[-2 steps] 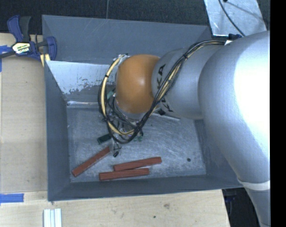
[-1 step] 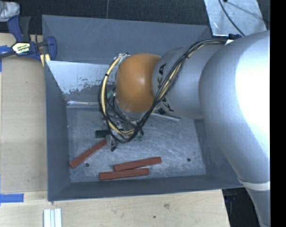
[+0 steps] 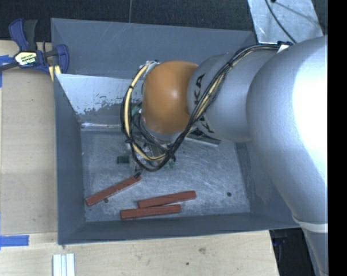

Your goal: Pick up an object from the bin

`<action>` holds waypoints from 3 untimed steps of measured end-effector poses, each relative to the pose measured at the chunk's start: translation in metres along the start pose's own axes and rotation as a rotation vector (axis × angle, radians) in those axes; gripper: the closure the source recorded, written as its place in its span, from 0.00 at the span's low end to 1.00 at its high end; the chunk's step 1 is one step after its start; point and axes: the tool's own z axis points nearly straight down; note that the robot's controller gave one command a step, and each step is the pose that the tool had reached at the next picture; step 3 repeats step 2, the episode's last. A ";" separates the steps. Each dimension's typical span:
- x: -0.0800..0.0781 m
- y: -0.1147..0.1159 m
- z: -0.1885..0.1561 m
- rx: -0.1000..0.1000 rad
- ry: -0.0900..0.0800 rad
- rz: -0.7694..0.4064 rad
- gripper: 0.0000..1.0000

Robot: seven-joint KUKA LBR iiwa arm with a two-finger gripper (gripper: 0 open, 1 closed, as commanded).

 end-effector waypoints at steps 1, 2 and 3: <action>-0.001 0.000 -0.004 0.000 -0.002 0.001 1.00; -0.004 0.000 -0.058 0.000 -0.005 0.002 1.00; -0.004 0.000 -0.058 0.000 -0.005 0.002 1.00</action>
Offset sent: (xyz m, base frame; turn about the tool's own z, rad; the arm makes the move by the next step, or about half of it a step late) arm -0.0001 -0.0001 0.0040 0.0000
